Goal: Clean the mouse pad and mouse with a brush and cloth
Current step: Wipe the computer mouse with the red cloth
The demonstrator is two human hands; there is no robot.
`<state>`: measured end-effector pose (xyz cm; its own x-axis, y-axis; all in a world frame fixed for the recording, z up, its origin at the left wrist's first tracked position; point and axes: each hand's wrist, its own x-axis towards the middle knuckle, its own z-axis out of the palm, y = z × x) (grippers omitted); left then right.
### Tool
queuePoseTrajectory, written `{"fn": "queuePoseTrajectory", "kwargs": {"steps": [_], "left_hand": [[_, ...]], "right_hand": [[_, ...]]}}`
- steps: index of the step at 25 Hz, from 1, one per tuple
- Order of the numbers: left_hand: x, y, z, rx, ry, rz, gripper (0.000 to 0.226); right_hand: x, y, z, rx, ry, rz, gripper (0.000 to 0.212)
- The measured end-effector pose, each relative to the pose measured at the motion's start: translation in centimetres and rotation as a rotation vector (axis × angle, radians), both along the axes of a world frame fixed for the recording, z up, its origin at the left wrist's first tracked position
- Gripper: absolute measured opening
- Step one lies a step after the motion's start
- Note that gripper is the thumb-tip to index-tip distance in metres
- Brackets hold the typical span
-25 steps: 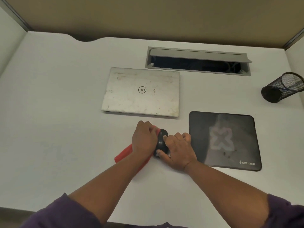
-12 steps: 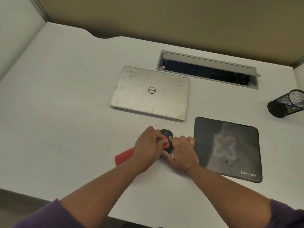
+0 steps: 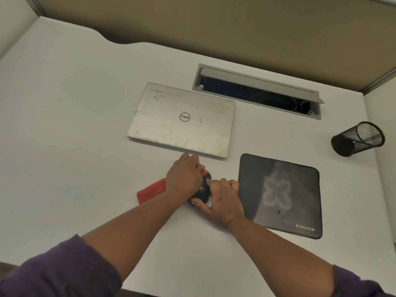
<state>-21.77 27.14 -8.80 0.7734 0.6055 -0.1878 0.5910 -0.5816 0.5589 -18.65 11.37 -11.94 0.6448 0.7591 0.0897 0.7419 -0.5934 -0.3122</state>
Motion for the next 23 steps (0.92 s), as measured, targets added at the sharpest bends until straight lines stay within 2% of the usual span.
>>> {"fn": "queuePoseTrajectory", "kwargs": {"steps": [4,7,11,13,15,19,23], "left_hand": [[1.7,1.2,1.0,0.008,0.059,-0.110,0.017],[3.2,1.7,1.8,-0.030,0.115,-0.305,0.017],[4.9,1.6,2.9,-0.048,0.164,-0.672,0.015],[5.0,1.6,3.1,-0.030,0.141,-0.720,0.012],[4.3,1.3,2.5,0.014,0.078,-0.630,0.010],[2.2,0.8,1.2,0.007,-0.026,-0.214,0.011],[-0.2,1.0,0.8,-0.046,-0.073,0.006,0.019]], "right_hand": [[0.1,-0.1,-0.1,-0.002,0.019,0.031,0.066],[0.2,0.0,-0.2,-0.037,0.016,0.033,0.064],[0.5,0.1,0.0,-0.087,0.020,0.025,0.059],[0.5,0.0,0.0,-0.088,0.015,0.025,0.060],[0.4,-0.1,0.1,-0.073,0.002,0.025,0.059],[0.4,-0.3,-0.2,-0.030,-0.028,0.036,0.065],[0.4,-0.2,-0.4,-0.033,-0.034,0.042,0.067]]}}
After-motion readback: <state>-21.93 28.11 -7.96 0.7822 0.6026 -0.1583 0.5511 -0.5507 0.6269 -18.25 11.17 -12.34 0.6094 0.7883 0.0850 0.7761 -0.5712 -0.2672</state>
